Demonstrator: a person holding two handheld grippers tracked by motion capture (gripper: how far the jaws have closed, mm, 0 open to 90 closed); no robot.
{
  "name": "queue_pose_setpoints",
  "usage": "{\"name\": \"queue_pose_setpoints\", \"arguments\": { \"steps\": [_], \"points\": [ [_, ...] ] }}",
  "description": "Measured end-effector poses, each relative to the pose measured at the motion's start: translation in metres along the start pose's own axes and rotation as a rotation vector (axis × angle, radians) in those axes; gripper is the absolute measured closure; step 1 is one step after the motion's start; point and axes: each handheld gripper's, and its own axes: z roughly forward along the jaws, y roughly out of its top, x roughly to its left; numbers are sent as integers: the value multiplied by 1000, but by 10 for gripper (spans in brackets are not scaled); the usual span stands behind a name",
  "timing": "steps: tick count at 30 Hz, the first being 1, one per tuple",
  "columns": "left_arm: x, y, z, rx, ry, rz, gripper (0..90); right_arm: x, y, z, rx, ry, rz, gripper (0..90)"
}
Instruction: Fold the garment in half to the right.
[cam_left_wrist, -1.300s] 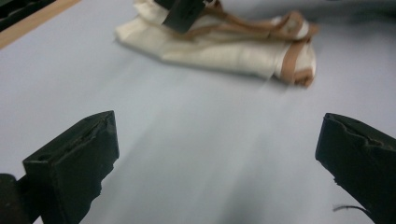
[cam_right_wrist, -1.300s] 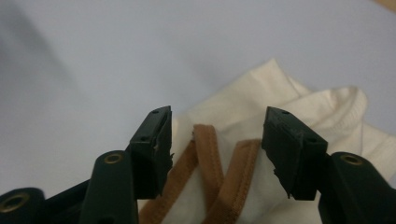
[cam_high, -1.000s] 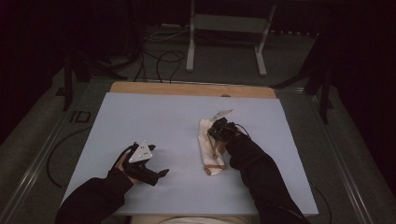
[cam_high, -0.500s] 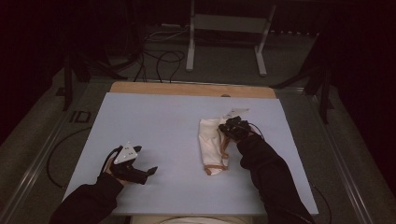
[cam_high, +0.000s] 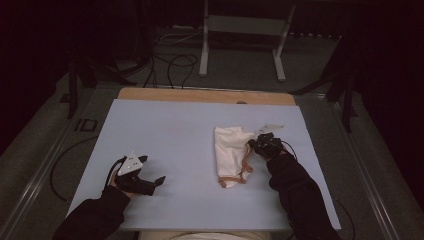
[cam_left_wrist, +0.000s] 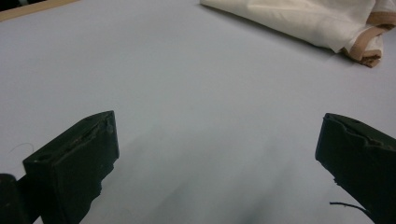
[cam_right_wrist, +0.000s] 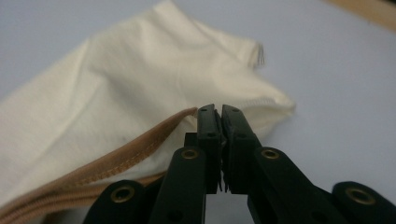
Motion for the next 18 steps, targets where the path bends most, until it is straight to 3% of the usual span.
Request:
{"name": "queue_pose_setpoints", "arguments": {
  "steps": [6, 10, 15, 18],
  "points": [
    [1, -1, -2, -2, 7, -4, 3, -7, -20, 4, 29, 12, 44, 861],
    [0, -1, -2, 0, 18, -4, 3, -10, -28, 6, 48, 18, 67, 776],
    [1, 0, -1, -3, 16, -7, 3, -21, -24, -3, 44, 7, 85, 632],
    [1, 0, -1, -3, 18, -7, 3, -28, -15, -11, 21, -31, 80, 579]
  ]
}}
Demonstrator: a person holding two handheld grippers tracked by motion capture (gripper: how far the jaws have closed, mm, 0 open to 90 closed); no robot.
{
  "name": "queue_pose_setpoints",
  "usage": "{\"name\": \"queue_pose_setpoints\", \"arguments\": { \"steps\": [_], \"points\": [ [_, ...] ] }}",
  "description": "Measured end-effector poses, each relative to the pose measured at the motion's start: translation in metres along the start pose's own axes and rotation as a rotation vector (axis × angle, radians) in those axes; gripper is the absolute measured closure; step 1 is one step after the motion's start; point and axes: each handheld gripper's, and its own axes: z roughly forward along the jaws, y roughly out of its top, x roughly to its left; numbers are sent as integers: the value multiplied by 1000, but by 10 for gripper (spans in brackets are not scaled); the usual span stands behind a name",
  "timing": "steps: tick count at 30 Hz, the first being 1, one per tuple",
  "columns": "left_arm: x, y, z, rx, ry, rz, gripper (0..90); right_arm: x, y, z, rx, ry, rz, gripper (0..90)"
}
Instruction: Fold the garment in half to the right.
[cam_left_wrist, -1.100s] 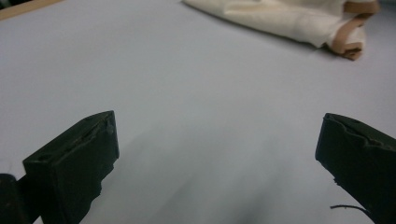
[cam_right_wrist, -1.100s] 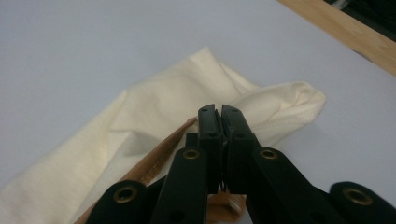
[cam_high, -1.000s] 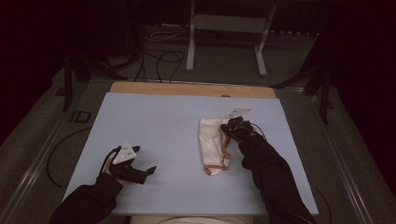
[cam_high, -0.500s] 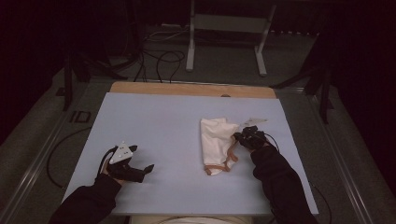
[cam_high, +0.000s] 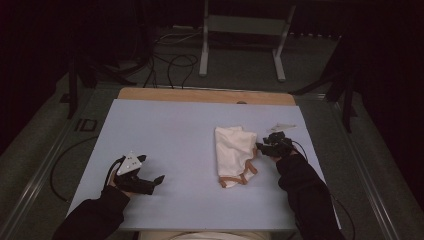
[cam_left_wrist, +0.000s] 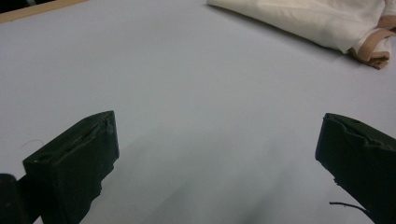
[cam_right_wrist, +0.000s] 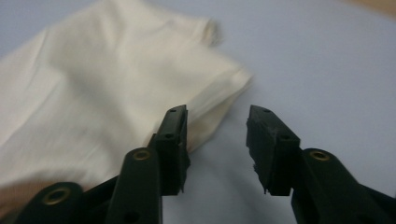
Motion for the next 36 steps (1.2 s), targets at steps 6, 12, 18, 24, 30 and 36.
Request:
{"name": "queue_pose_setpoints", "arguments": {
  "steps": [6, 12, 18, 24, 30, 36],
  "points": [
    [0, 1, -1, -13, 0, 7, 3, -12, 25, -2, -69, -2, 57, 504],
    [0, 0, 0, -22, -10, 3, 3, -15, 33, 30, -21, 25, 108, 460],
    [0, -1, 0, -25, -20, 1, 3, -17, 25, 59, 51, 20, 129, 440],
    [0, -1, 1, -22, -25, 5, 3, -12, 21, 62, 67, 5, 86, 610],
    [0, -1, 1, -23, -28, 4, 3, -2, 23, 61, 62, 24, 13, 862],
    [0, 0, 0, -34, -29, -2, 3, -1, 40, 51, -2, -15, -33, 867]
  ]
}}
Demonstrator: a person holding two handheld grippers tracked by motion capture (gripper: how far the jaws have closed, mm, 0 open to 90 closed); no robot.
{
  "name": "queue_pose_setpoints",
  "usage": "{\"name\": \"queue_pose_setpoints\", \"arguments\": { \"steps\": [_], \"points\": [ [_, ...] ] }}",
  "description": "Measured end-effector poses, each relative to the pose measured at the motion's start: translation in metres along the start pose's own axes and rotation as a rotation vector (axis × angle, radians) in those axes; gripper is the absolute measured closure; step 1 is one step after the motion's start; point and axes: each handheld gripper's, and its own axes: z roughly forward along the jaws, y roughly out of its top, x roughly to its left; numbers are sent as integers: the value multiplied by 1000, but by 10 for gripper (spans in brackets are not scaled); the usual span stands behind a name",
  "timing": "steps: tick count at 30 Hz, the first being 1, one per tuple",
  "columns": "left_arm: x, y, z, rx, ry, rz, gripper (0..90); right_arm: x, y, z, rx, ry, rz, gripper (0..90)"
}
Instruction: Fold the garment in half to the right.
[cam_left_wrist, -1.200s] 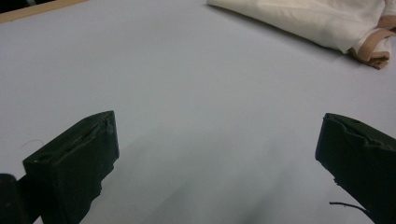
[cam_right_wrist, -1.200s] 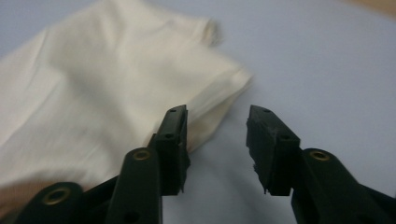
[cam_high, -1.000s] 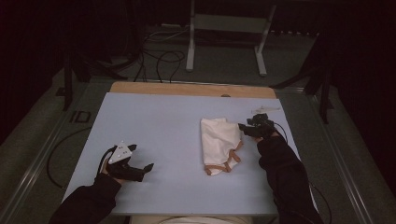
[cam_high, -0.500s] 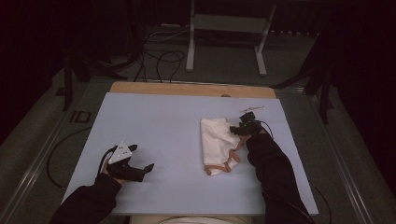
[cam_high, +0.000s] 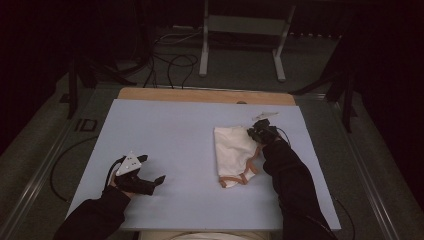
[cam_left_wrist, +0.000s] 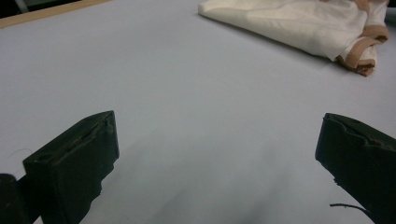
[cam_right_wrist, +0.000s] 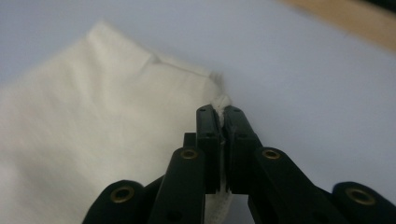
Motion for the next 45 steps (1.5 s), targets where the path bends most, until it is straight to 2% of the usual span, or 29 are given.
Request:
{"name": "queue_pose_setpoints", "arguments": {
  "steps": [5, 9, 13, 19, 25, 34, 35, 36, 38, 42, 45],
  "points": [
    [1, -1, 0, -2, 1, -4, 3, -6, 16, -5, -39, -20, -1, 866],
    [1, -1, 0, -3, 0, -4, 3, -10, 21, 3, -33, -18, 19, 866],
    [1, -1, -1, -7, -2, -5, 3, -12, 17, 15, -22, -11, 52, 862],
    [2, -1, -1, -7, -1, -7, 3, -14, 10, 24, -2, -16, 76, 857],
    [1, -1, -1, -5, 0, -4, 3, -15, 4, 31, 30, -14, 98, 821],
    [1, -1, -1, -2, 5, 1, 3, -16, 0, 34, 43, -16, 110, 792],
    [1, -1, -1, -2, 6, 2, 3, -16, 1, 34, 45, -19, 107, 763],
    [2, -1, -1, -3, 7, 1, 3, -16, 2, 34, 47, -19, 110, 683],
    [2, -1, -1, -4, 7, -1, 3, -16, 3, 32, 44, -13, 116, 589],
    [2, -1, -1, -4, 8, -1, 3, -16, 5, 26, 28, -4, 132, 452],
    [2, -1, -2, -4, 9, 0, 3, -14, 6, 22, 27, 22, 136, 344]
  ]
}}
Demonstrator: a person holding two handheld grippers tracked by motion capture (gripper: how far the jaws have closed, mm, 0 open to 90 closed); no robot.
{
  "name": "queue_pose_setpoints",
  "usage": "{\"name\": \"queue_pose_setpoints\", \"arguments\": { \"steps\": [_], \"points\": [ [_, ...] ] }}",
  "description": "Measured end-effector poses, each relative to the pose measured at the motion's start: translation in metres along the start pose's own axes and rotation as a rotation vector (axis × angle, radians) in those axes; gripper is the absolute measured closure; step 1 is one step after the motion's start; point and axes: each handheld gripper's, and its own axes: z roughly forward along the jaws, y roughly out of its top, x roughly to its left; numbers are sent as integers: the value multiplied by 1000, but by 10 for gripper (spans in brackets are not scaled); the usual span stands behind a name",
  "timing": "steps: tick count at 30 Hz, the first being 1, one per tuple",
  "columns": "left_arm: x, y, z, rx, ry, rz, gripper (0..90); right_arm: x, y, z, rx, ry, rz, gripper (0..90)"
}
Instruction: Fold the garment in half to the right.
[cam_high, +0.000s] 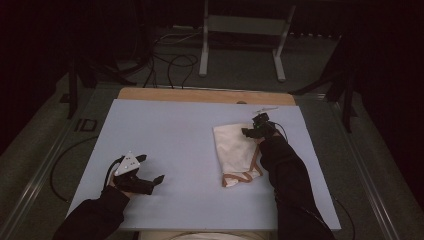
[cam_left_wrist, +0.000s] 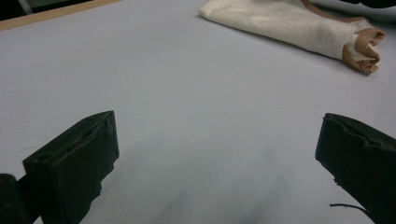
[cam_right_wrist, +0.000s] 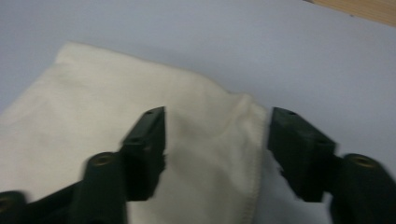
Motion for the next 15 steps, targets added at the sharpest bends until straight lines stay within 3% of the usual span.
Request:
{"name": "queue_pose_setpoints", "arguments": {
  "steps": [2, 8, 15],
  "points": [
    [0, 0, 0, 0, 1, 0, 3, 3, 1, -3, -7, 3, 1, 288],
    [0, 0, 0, 1, 2, -1, 3, 11, 5, -11, -25, 75, 6, 136],
    [0, 0, 0, 4, 5, 1, 3, 21, 10, -24, -52, 92, -23, 137]
  ]
}}
